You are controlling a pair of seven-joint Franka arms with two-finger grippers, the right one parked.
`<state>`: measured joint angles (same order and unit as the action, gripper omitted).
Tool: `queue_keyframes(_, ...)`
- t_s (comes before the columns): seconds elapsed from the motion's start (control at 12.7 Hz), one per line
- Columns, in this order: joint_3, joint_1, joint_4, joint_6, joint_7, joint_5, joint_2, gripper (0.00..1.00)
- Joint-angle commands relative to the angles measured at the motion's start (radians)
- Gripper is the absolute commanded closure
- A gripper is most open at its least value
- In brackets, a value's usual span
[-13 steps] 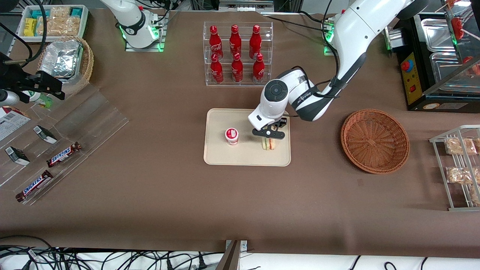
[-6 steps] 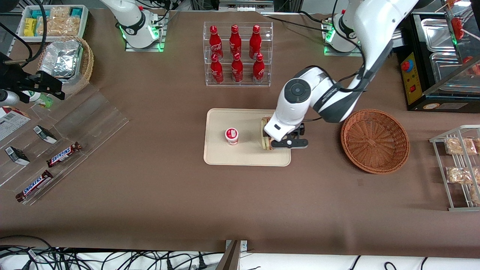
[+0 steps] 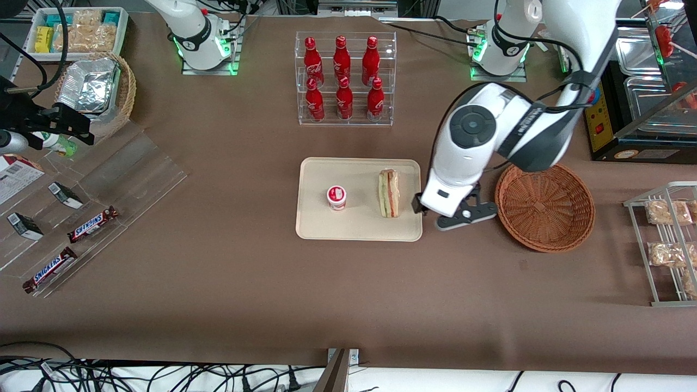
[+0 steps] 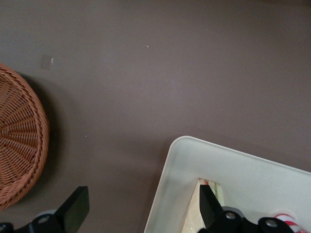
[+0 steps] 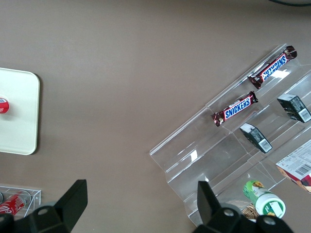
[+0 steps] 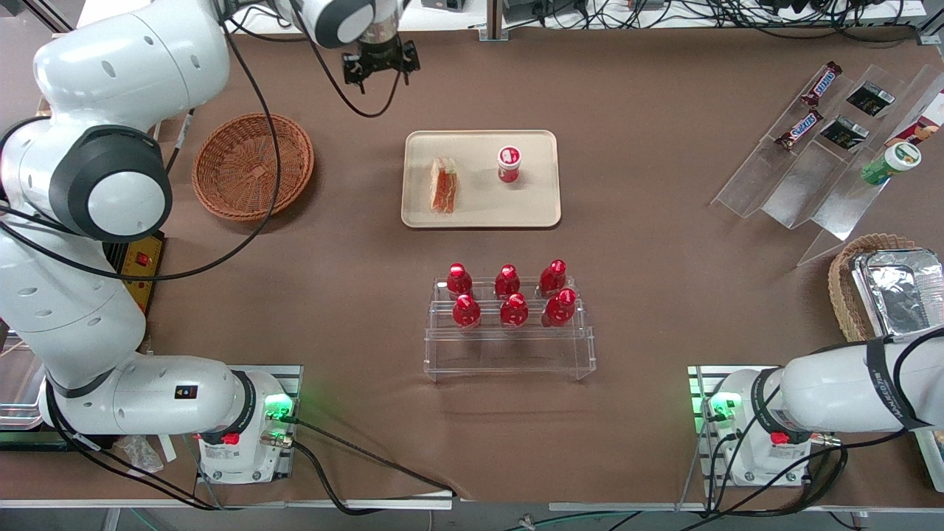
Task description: Place sandwich from basket to tray
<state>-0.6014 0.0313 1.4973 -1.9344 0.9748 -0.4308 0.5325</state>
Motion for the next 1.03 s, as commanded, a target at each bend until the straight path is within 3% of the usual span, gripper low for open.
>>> queue_keyframes(0.0, -0.009, 0.038, -0.008, 0.035, 0.001, 0.020, -0.035, 0.00)
queue_keyframes(0.47, -0.003, 0.094, -0.006, 0.055, -0.033, 0.069, -0.074, 0.00)
queue_keyframes(0.63, 0.046, 0.082, 0.003, 0.055, -0.100, 0.130, -0.120, 0.00)
queue_keyframes(0.95, 0.210, 0.061, 0.021, 0.136, -0.368, 0.328, -0.251, 0.00)
